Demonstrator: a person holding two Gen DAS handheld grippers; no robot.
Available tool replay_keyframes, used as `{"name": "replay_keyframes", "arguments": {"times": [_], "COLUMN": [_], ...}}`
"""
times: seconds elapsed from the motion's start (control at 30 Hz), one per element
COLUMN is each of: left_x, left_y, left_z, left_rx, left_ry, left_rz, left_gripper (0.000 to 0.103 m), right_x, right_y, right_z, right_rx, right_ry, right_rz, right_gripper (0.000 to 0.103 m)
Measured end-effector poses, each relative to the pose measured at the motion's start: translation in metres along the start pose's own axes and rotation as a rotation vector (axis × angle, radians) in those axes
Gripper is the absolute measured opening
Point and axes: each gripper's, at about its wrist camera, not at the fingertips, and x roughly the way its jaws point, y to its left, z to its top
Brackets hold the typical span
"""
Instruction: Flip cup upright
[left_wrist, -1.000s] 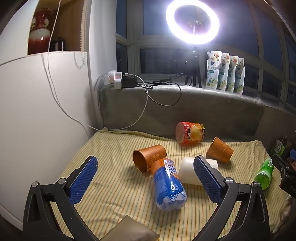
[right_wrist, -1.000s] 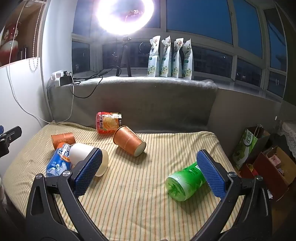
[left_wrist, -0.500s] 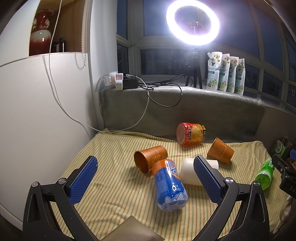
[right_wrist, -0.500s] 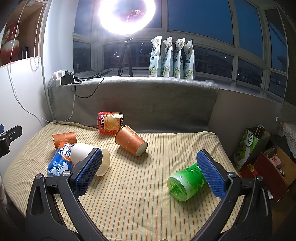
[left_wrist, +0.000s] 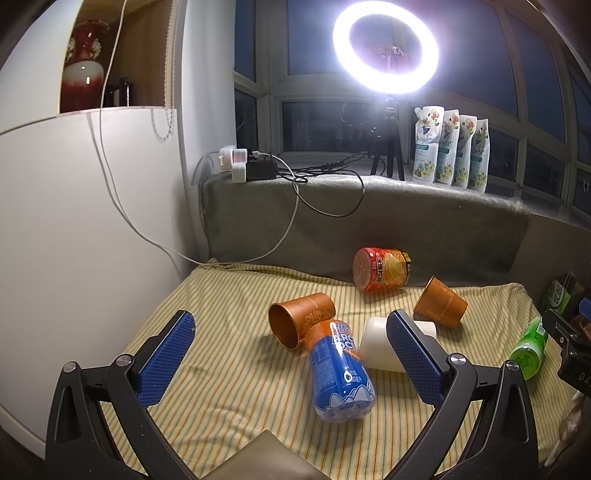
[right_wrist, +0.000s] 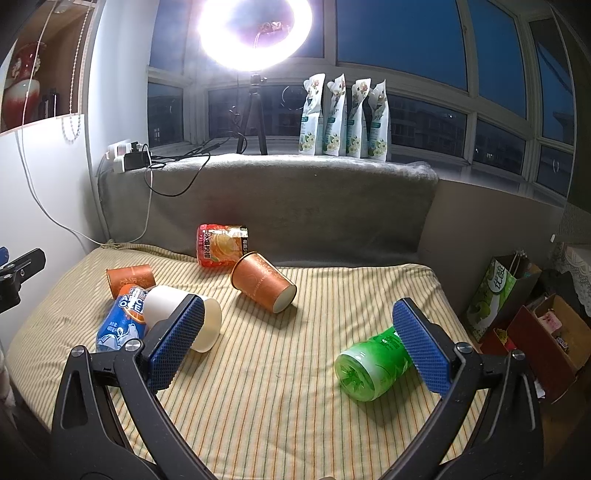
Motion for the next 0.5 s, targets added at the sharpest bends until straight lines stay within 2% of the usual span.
{"name": "replay_keyframes", "arguments": {"times": [0.3, 0.5], "left_x": [-0.004, -0.015], "left_y": [-0.002, -0.004], "left_z": [0.002, 0.008], "left_rx": [0.002, 0.011], "left_ry": [-0.025, -0.109], "left_rz": [0.003, 0.02], "left_gripper": [0.103, 0.103], "right_x": [-0.002, -0.014], "right_y": [0.003, 0.007], "right_z": [0.003, 0.011], "right_rx": [0.006, 0.034], "right_ry": [-0.021, -0.094], "right_rz": [0.004, 0.004], "right_gripper": [0.103, 0.103]}}
